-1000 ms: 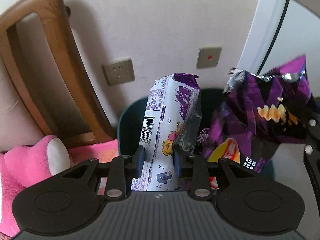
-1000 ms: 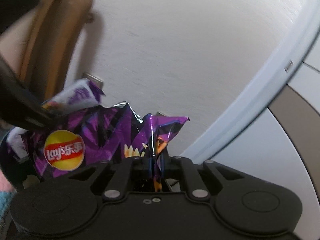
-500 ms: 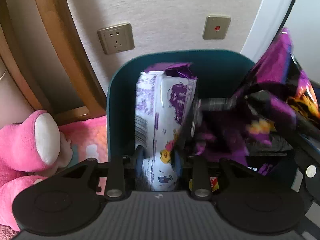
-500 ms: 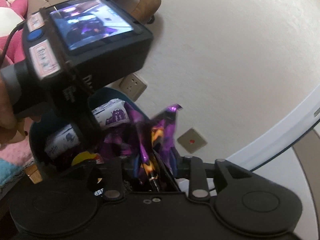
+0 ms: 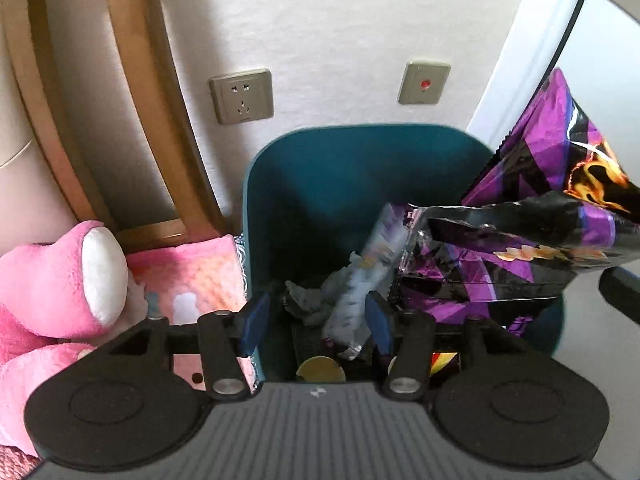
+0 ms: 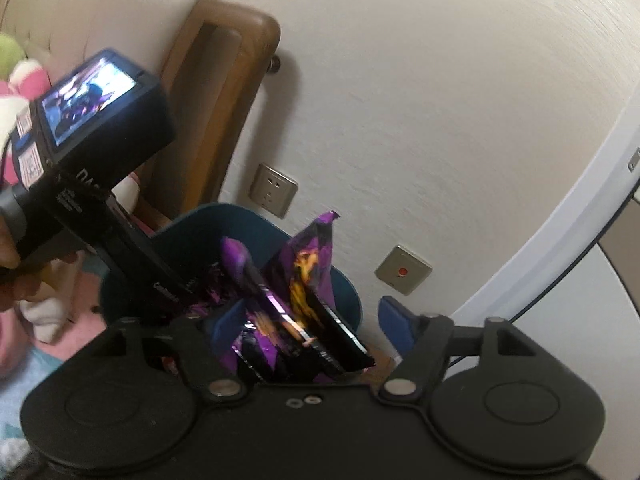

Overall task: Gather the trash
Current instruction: 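Open the left tool over the wastebasket while the right tool releases the Lay's bag inside, then withdraw both tools from the wastebasket and lower them to the trash pile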

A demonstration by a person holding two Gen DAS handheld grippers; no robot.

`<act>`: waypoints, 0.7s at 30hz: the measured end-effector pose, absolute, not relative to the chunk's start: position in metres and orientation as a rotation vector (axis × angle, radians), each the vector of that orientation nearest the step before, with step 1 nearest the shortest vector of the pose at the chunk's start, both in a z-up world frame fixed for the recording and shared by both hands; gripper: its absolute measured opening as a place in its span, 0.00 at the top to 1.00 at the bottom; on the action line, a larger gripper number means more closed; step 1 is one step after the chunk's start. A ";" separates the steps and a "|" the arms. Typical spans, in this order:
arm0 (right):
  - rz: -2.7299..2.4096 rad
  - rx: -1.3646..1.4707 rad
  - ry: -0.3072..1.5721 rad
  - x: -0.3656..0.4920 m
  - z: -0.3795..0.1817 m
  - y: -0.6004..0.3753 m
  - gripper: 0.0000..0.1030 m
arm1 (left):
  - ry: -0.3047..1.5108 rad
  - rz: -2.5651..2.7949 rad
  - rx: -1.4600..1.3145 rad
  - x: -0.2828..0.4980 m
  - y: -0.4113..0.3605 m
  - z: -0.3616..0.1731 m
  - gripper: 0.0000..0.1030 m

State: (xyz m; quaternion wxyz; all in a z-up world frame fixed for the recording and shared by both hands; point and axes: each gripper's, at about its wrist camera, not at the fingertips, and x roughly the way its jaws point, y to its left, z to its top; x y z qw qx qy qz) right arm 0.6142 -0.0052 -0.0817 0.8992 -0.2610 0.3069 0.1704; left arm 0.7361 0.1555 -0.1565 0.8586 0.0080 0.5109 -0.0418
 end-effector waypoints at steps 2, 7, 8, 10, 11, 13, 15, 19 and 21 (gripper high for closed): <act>0.360 -0.511 0.631 0.611 -0.073 -0.012 0.23 | 1.062 -0.087 0.004 0.730 0.157 -0.150 0.38; 0.401 -0.469 0.620 0.612 -0.063 -0.022 0.15 | 1.026 -0.082 -0.036 0.711 0.163 -0.132 0.36; 0.404 -0.470 0.613 0.609 -0.060 -0.023 0.15 | 1.017 -0.085 -0.046 0.705 0.164 -0.128 0.36; 0.419 -0.457 0.606 0.603 -0.054 -0.028 0.14 | 1.005 -0.089 -0.044 0.693 0.164 -0.120 0.30; 0.427 -0.453 0.606 0.602 -0.052 -0.030 0.13 | 1.000 -0.080 -0.032 0.688 0.162 -0.117 0.28; 0.435 -0.455 0.603 0.594 -0.049 -0.034 0.12 | 0.987 -0.063 -0.009 0.678 0.159 -0.111 0.28; 0.435 -0.466 0.615 0.592 -0.048 -0.036 0.12 | 0.964 -0.058 -0.010 0.664 0.159 -0.102 0.28; 0.457 -0.395 0.607 0.575 -0.040 -0.053 0.12 | 0.917 -0.060 0.023 0.629 0.153 -0.082 0.28; 0.470 -0.386 0.604 0.562 -0.040 -0.063 0.12 | 0.894 -0.057 0.040 0.610 0.147 -0.075 0.27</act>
